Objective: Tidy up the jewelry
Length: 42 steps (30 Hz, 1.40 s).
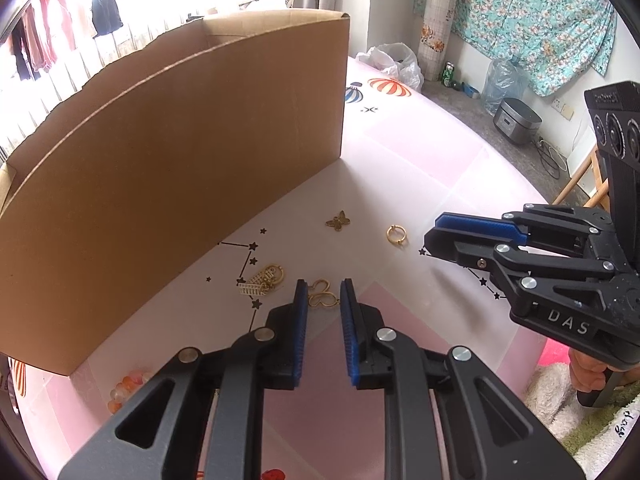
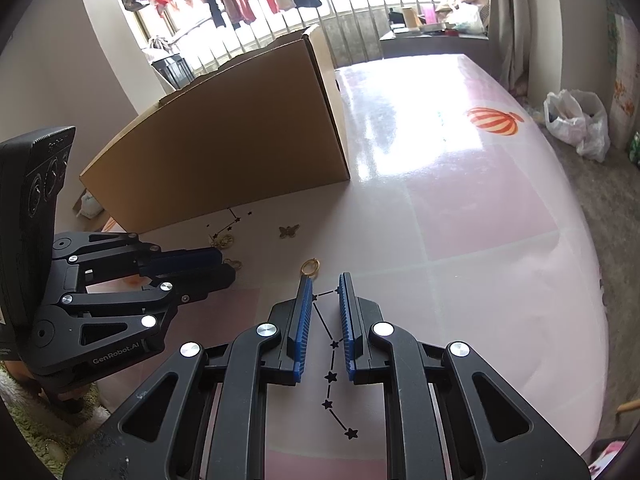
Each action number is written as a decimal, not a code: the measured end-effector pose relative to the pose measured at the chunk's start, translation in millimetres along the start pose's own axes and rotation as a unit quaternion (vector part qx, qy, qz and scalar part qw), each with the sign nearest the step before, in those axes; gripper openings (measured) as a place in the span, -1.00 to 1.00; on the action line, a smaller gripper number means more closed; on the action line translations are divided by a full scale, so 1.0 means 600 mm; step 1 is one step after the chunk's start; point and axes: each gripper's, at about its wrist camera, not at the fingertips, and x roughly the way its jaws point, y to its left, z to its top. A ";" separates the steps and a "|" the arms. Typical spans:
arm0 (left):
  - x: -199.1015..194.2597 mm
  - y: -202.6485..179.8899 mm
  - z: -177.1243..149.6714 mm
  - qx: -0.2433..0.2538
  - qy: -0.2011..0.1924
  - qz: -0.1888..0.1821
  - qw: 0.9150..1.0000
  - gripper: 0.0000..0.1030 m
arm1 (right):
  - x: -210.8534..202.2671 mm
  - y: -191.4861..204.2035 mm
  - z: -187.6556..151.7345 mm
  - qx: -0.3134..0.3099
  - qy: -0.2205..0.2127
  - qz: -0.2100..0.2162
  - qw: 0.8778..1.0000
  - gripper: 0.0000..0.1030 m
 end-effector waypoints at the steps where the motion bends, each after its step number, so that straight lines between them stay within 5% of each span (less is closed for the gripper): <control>1: -0.003 0.006 -0.007 -0.001 -0.002 0.000 1.000 -0.70 | -0.001 0.000 0.001 -0.001 0.000 0.000 1.000 -0.73; 8: -0.049 0.035 -0.021 -0.031 -0.029 0.018 0.999 -0.69 | -0.014 0.024 0.006 -0.017 -0.005 0.003 1.000 -0.73; 13: -0.104 0.084 -0.047 -0.077 -0.058 0.059 0.994 -0.69 | -0.006 0.070 0.011 -0.057 0.009 0.042 0.997 -0.52; 18: -0.138 0.134 -0.078 -0.122 -0.079 0.091 0.985 -0.70 | 0.019 0.142 0.013 -0.115 0.027 0.081 0.990 -0.51; 30: -0.157 0.202 -0.124 -0.163 -0.101 0.072 0.979 -0.69 | 0.089 0.227 0.021 -0.191 0.065 0.048 0.978 -0.51; 34: -0.156 0.205 -0.126 -0.165 -0.106 0.063 0.979 -0.70 | 0.100 0.248 0.014 -0.221 0.073 0.023 0.972 -0.55; 38: -0.158 0.205 -0.130 -0.166 -0.112 0.058 0.978 -0.70 | 0.100 0.263 0.008 -0.243 0.073 0.013 0.967 -0.97; 42: -0.169 0.202 -0.134 -0.164 -0.123 0.058 0.977 -0.69 | 0.096 0.256 0.013 -0.230 0.074 0.020 0.970 -1.00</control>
